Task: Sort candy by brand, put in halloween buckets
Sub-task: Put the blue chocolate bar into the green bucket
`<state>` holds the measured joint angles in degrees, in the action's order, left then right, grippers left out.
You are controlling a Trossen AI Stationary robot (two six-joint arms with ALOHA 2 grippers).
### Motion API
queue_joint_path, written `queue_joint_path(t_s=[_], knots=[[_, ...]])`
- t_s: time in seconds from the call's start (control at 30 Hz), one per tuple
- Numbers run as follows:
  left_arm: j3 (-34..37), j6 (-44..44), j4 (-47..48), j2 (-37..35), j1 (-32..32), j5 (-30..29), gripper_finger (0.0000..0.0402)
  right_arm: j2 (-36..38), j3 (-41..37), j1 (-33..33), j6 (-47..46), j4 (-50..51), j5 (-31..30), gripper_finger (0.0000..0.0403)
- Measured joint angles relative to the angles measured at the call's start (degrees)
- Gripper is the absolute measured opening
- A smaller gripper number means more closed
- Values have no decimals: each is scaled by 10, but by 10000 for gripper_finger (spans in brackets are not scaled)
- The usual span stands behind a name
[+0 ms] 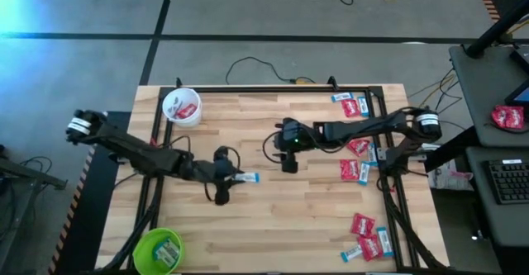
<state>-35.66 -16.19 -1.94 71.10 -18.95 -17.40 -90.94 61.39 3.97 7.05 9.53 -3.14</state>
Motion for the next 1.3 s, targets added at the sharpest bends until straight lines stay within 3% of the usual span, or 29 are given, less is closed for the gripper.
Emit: queue_joint_path(t_s=[0.23, 0.47, 0.63, 0.83, 0.93, 1.07, 1.3], knots=[[-155, -141, 249, -2, -135, 21, 99, 13, -27, -54, -48, 19, 1, 219], [-305, -452, 453, 47, -312, 36, 99, 13, -41, -116, -94, 16, 1, 219], [-393, -642, 567, 103, -399, 71, 100, 7, -41, -154, -112, 10, 1, 219], [-484, -744, 644, 144, -438, 82, 100, 0, -41, -167, -139, 0, 0, 219], [-505, -794, 714, 161, -443, 146, 100, -2, -41, -169, -147, -1, -1, 219], [-493, -804, 745, 183, -442, 227, 100, -3, -41, -172, -151, -5, -1, 219], [-456, -797, 740, 205, -429, 266, 109, -3, -41, -181, -132, -11, 1, 219]])
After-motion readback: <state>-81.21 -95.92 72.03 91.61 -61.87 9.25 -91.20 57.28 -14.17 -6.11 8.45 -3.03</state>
